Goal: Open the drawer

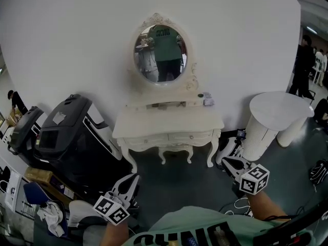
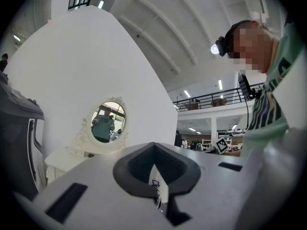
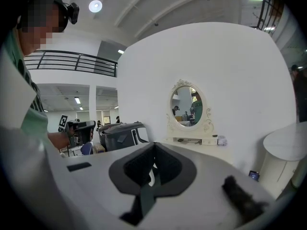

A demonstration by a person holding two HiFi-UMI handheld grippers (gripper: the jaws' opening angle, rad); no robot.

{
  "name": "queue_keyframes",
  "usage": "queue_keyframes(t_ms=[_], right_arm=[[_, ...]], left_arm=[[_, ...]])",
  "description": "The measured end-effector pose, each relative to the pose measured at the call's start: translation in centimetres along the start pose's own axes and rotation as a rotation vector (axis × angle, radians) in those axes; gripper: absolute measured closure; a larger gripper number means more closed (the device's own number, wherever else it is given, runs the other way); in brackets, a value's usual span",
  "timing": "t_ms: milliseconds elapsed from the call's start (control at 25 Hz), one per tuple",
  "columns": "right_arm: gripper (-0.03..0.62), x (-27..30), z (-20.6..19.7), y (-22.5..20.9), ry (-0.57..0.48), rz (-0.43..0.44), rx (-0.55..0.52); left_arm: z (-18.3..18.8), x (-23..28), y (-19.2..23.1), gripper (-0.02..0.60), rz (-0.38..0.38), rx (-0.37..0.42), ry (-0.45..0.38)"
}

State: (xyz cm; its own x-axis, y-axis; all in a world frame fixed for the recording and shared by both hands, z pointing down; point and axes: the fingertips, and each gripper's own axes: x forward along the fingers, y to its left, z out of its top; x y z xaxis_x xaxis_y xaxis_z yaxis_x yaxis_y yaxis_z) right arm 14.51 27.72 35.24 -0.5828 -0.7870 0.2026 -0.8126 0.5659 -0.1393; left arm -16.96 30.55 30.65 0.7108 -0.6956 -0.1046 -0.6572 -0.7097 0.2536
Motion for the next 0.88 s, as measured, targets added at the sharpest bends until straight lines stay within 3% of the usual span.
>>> queue_keyframes(t_ms=[320, 880], right_arm=[[0.583, -4.6, 0.2, -5.4, -0.023, -0.048, 0.007], [0.583, -11.8, 0.3, -13.4, -0.037, -0.056, -0.016]], left_arm=[[-0.6, 5.6, -4.1, 0.577, -0.057, 0.014, 0.013], [-2.8, 14.4, -11.4, 0.577, -0.086, 0.028, 0.025]])
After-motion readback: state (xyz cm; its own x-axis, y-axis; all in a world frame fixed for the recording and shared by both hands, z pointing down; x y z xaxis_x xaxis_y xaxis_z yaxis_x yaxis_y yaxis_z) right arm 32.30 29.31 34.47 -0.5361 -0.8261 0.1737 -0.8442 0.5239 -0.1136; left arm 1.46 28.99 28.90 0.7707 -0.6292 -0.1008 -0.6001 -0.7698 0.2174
